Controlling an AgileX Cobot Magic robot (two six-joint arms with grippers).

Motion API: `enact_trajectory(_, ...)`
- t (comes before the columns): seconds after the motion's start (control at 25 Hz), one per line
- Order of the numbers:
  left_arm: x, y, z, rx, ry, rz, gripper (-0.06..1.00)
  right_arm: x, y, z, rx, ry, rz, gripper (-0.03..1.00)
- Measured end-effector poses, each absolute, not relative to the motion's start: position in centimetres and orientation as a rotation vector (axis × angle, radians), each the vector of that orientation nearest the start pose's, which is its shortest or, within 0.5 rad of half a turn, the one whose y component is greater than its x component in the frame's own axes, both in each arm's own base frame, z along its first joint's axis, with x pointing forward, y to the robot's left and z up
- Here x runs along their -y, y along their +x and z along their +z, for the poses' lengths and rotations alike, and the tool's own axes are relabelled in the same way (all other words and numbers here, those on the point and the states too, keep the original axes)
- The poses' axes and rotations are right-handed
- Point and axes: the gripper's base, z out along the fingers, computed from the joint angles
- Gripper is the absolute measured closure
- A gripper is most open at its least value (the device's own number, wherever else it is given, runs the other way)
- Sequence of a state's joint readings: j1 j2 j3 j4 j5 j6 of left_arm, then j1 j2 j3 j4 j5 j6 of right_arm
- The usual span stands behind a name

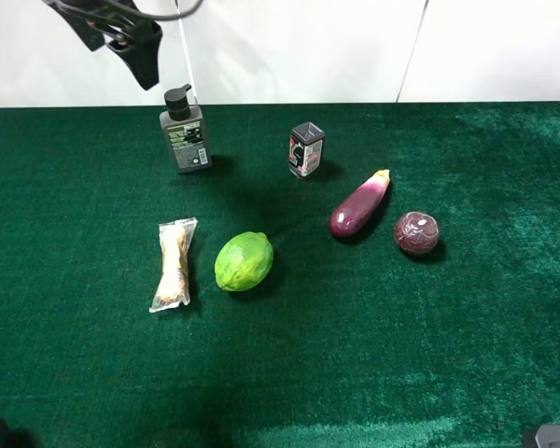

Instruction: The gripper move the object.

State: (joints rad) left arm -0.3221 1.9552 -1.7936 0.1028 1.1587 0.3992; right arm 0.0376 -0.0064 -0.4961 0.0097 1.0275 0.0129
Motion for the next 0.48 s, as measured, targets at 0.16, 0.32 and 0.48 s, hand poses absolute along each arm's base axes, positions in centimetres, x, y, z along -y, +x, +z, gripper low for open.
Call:
enact_trajectory(0.16,13.2,42.2,27.1,-2.601,1.096,0.170,-0.04,-0.1,-0.4,27.9,-2.009,-0.025,0.044,0.27)
enact_trajectory(0.32,13.6,43.3,25.2,-2.606,1.162,0.177,-0.04,-0.1,-0.4,27.9,-2.009,-0.025,0.044,0.27)
enact_trajectory(0.48,13.9,43.8,23.5,-2.611,1.237,0.150,-0.04,-0.1,-0.4,27.9,-2.009,-0.025,0.044,0.27)
